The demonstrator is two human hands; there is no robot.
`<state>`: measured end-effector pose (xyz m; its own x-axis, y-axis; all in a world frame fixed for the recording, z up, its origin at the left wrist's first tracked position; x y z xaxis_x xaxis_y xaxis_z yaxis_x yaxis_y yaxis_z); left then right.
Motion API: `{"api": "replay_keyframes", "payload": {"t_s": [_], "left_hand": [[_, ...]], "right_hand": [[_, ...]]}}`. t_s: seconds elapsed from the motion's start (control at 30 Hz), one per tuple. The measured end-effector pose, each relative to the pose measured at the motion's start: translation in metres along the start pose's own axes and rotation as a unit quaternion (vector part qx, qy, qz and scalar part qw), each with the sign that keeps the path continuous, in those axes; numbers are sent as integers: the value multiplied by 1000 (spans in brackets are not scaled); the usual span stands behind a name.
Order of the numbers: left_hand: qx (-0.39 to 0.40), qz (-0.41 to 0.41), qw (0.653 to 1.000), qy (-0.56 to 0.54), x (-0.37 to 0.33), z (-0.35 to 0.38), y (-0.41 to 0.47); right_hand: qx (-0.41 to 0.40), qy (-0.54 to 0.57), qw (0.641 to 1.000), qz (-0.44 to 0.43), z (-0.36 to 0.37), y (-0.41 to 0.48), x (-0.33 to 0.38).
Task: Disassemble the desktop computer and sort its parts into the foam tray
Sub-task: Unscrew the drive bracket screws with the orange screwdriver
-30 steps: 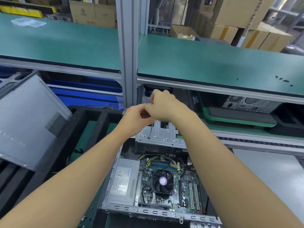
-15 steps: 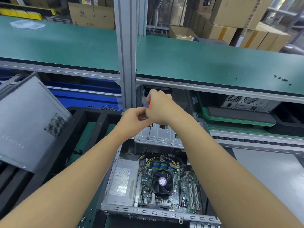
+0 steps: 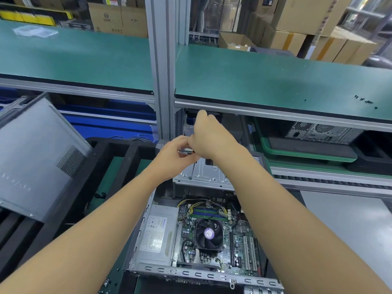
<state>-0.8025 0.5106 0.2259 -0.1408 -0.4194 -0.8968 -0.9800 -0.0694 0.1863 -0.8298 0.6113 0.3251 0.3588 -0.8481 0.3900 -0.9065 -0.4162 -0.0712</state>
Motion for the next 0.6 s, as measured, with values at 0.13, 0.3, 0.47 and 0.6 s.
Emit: {"api": "replay_keyframes", "payload": {"t_s": [0.13,0.3,0.47,0.6], "left_hand": [[-2,-26,1000,-9,10,-2,2],[-21,-32,999,34,4,1,9],[-30,-8,1000,-8,4,3,6],[-26,14,999,-17,9,-5,0]], "right_hand": [[46,-6,999,-20,0,-1,1],[5,-13,1000,-3,-1,-1,0],[-12,-20,999,-33,1,0,4],[33,-14,997,-61,0,2,4]]}}
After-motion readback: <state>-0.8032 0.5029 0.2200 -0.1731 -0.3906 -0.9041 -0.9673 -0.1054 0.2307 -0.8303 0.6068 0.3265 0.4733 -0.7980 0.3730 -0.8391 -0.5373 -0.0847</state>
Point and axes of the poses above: each hand's wrist, its own y-axis towards the middle knuckle, its own z-axis out of the palm, x = y × z, the point moved 4 cm from there along y, towards the middle knuckle, and after that the axes turned 2 degrees about z, right-handed, at the moved point
